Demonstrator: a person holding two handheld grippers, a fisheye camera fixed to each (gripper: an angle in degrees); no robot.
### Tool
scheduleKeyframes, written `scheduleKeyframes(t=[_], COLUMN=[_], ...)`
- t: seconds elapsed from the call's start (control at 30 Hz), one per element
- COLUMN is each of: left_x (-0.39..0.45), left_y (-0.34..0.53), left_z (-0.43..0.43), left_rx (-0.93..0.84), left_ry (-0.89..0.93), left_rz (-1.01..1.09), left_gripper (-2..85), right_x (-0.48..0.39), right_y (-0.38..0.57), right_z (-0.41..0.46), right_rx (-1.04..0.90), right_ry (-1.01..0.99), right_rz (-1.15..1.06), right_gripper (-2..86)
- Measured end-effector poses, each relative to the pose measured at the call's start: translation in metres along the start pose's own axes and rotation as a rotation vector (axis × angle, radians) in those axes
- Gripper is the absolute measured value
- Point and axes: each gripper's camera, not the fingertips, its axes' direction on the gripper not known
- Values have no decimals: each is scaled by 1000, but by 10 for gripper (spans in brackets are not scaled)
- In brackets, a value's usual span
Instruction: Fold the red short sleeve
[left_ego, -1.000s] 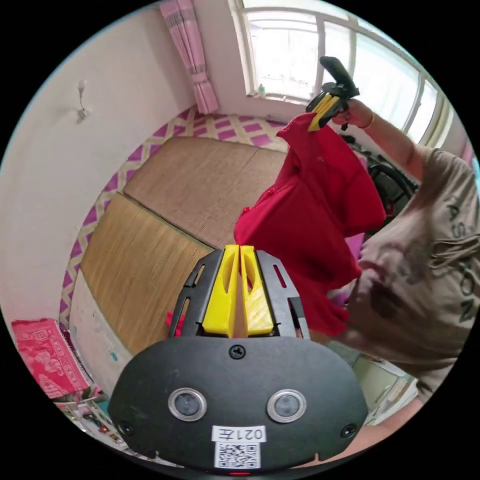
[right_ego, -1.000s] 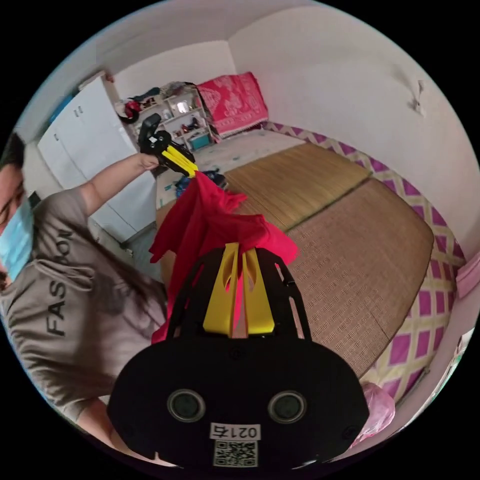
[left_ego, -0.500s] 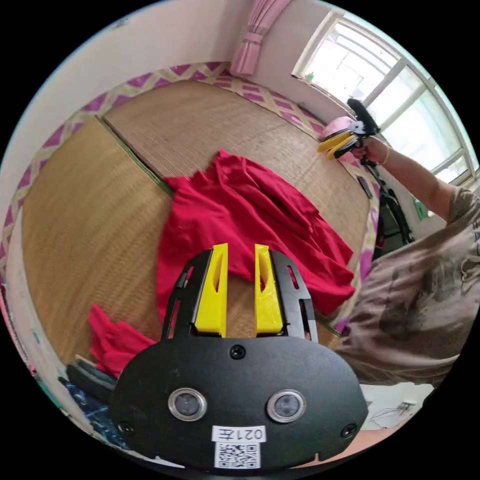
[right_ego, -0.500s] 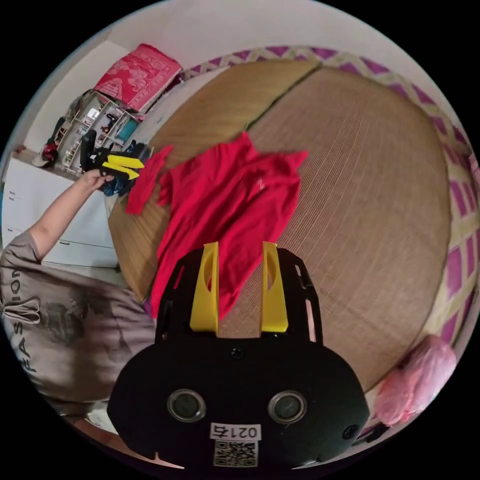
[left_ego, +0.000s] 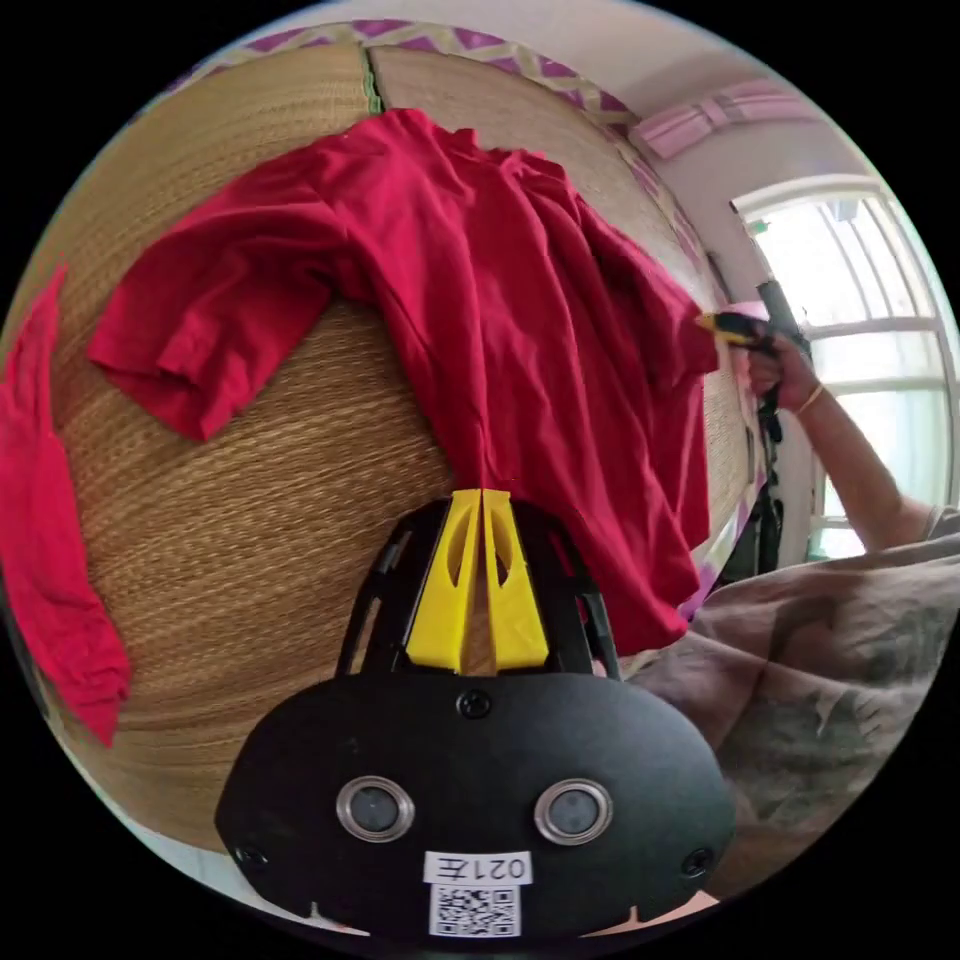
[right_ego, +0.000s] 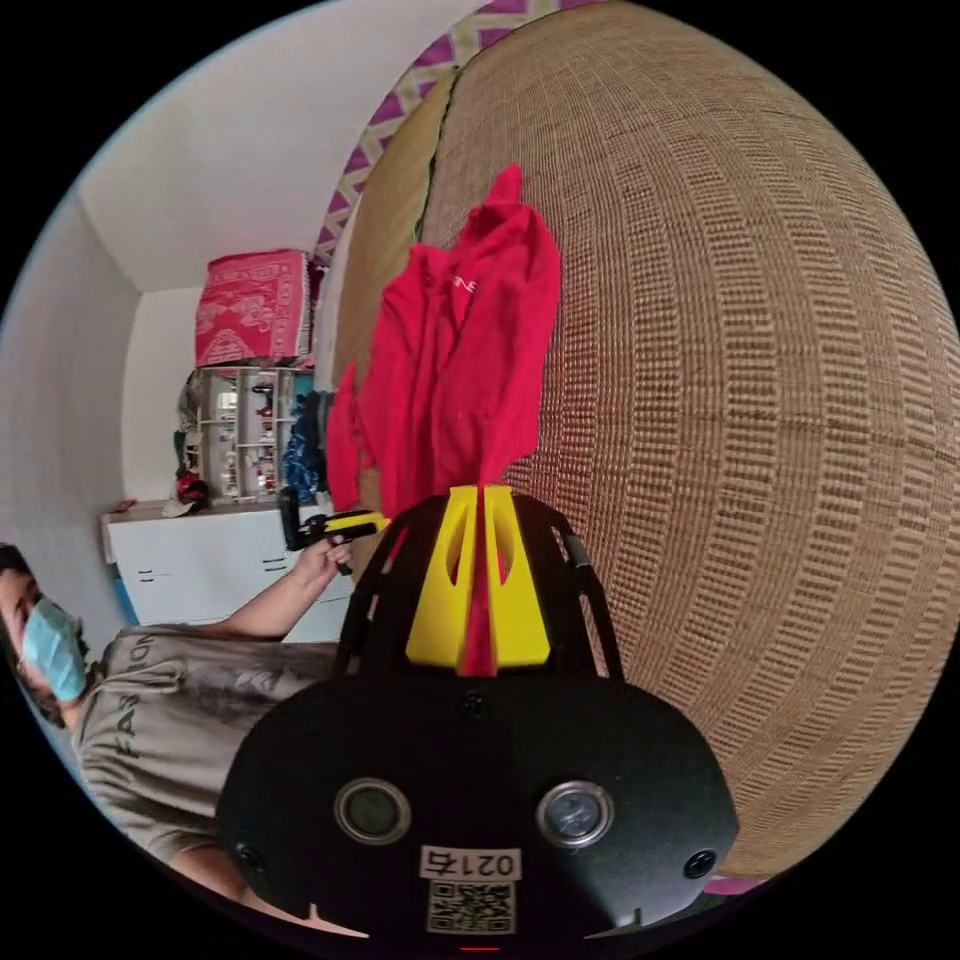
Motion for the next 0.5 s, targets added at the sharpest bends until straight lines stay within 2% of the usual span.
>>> scheduleKeyframes(t=[0.1,0.23,0.3,0.37,0.5], left_x=[-6,-11,-2,15,58], left_y=[-8,-34,-45,-40,1], left_z=[-26,-42,-39,-46,-74], left_rx=[-48,-36,-30,4,73], left_ry=[-54,-50,0,-22,2], left_rz=[31,-20,-30,2,69], left_gripper=[-9,-8,-4,5,68], right_x=[5,14,3,-21,-99], right_y=[-14,-32,-35,-39,-30], right_z=[-72,-129,-131,-127,-92], right_rx=[12,30,49,80,37], right_ry=[41,327,446,556,686], right_rz=[33,158,192,186,18], right_gripper=[-1,7,19,46,107])
